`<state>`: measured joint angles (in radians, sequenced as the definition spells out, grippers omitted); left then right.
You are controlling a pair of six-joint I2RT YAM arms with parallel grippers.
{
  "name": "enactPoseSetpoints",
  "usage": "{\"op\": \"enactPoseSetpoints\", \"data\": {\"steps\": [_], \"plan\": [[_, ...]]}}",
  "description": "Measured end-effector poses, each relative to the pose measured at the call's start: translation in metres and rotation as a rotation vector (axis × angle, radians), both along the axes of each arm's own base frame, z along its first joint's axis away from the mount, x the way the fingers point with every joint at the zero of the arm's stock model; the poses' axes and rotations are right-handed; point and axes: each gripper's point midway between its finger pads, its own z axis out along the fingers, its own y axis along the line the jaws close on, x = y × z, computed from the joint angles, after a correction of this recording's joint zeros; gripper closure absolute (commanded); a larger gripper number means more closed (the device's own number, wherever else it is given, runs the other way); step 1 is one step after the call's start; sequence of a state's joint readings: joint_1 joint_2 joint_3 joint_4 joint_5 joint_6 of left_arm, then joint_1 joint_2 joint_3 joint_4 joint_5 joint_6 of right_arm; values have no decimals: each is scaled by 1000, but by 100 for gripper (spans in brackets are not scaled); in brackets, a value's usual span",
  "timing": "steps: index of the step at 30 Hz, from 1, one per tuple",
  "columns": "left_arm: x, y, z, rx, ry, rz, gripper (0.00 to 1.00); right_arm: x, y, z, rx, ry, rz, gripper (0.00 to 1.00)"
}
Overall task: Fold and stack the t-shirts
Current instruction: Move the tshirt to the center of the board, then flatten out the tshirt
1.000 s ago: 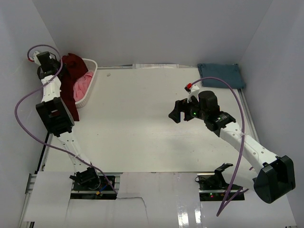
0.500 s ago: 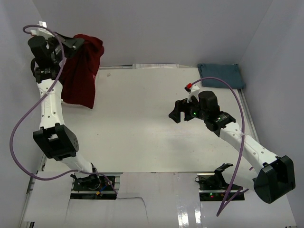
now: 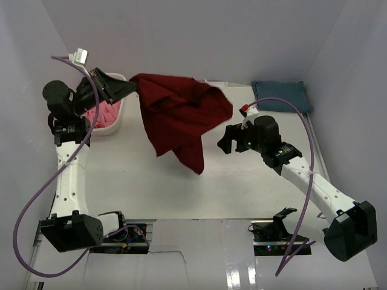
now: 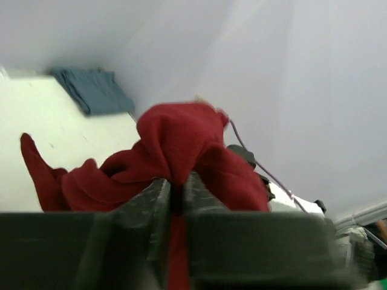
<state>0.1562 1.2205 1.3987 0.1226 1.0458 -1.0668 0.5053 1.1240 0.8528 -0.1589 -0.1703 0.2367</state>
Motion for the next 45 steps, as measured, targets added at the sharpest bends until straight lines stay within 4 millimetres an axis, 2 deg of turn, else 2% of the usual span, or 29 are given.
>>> {"op": "enactPoseSetpoints", "data": {"steps": [1, 2, 3, 7, 9, 10, 12, 16, 19, 21, 22, 27, 31, 36, 38, 41, 45], "plan": [[-2, -3, -17, 1, 30, -13, 36, 0, -2, 3, 3, -7, -15, 9], [-1, -7, -37, 1, 69, -26, 13, 0, -4, 7, 9, -17, -28, 9], [1, -10, -56, -1, 112, -34, 2, 0, -6, 13, 17, -30, -39, 9], [1, -33, -156, -12, 358, -93, 2, -3, -9, 28, 45, -67, -51, 9], [-9, -44, -195, -4, 466, -126, 2, -4, -7, 28, 51, -60, -43, 8], [-14, -49, -208, 4, 501, -142, 2, -5, -5, 26, 53, -49, -34, 8], [-19, -53, -220, 23, 527, -156, 2, -6, 0, 20, 54, -20, -8, 8], [-12, -47, -217, 106, 496, -98, 2, -14, 22, 1, 57, 71, 101, 8], [-3, -39, -205, 183, 433, -31, 2, -32, 48, -24, 19, 150, 217, 6], [0, -35, -206, 223, 417, 2, 2, -47, 66, -40, -22, 200, 295, 0], [1, -32, -212, 244, 425, 22, 2, -52, 74, -47, -42, 218, 323, 4], [11, -10, -253, 343, 554, 165, 2, -83, 100, -79, -151, 268, 435, 7], [21, 22, -283, 337, 666, 256, 2, -103, 111, -81, -190, 240, 480, 11], [29, 87, -329, 182, 863, 389, 2, -118, 122, -74, -219, 171, 509, 16], [27, 90, -342, 149, 910, 393, 2, -130, 128, -73, -220, 158, 539, 16], [21, 82, -348, 122, 923, 367, 2, -141, 134, -76, -227, 164, 562, 18], [19, 78, -350, 114, 923, 353, 2, -149, 144, -93, -262, 192, 580, 26]]}}
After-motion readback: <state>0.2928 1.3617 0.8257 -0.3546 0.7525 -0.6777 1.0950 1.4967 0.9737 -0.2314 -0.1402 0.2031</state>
